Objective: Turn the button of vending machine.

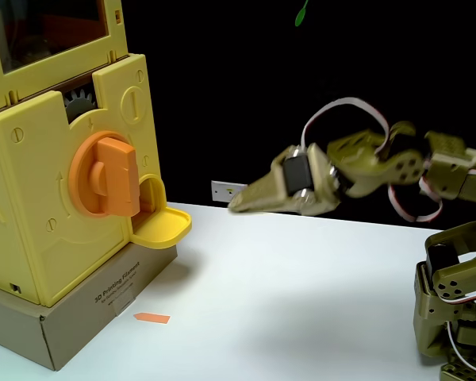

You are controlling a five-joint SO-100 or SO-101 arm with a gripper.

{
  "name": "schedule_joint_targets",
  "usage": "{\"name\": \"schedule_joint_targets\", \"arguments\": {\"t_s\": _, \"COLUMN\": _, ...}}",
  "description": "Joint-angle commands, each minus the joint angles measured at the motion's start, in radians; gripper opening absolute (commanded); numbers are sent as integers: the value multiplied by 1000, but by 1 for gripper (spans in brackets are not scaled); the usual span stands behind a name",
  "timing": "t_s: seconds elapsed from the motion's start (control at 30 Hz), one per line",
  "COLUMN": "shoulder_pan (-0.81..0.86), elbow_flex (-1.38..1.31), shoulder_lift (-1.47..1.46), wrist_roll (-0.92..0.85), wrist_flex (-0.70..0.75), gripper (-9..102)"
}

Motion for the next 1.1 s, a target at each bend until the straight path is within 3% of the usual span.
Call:
{"name": "schedule_joint_targets", "arguments": {"t_s": 0.0, "shoulder_pan": -12, "elbow_flex": 86, "shoulder_lift": -6, "wrist_roll": -127, "wrist_flex": -176, "gripper": 0}}
{"name": "schedule_joint_targets", "arguments": {"t_s": 0.33, "shoulder_pan": 29, "elbow_flex": 201, "shoulder_lift": -44, "wrist_roll": -477, "wrist_flex": -500, "gripper": 0}}
{"name": "schedule_joint_targets", "arguments": {"t_s": 0.73, "shoulder_pan": 63, "elbow_flex": 201, "shoulder_lift": -324, "wrist_roll": -572, "wrist_flex": -893, "gripper": 31}}
{"name": "schedule_joint_targets", "arguments": {"t_s": 1.07, "shoulder_pan": 153, "elbow_flex": -46, "shoulder_lift": -606, "wrist_roll": -525, "wrist_flex": -896, "gripper": 39}}
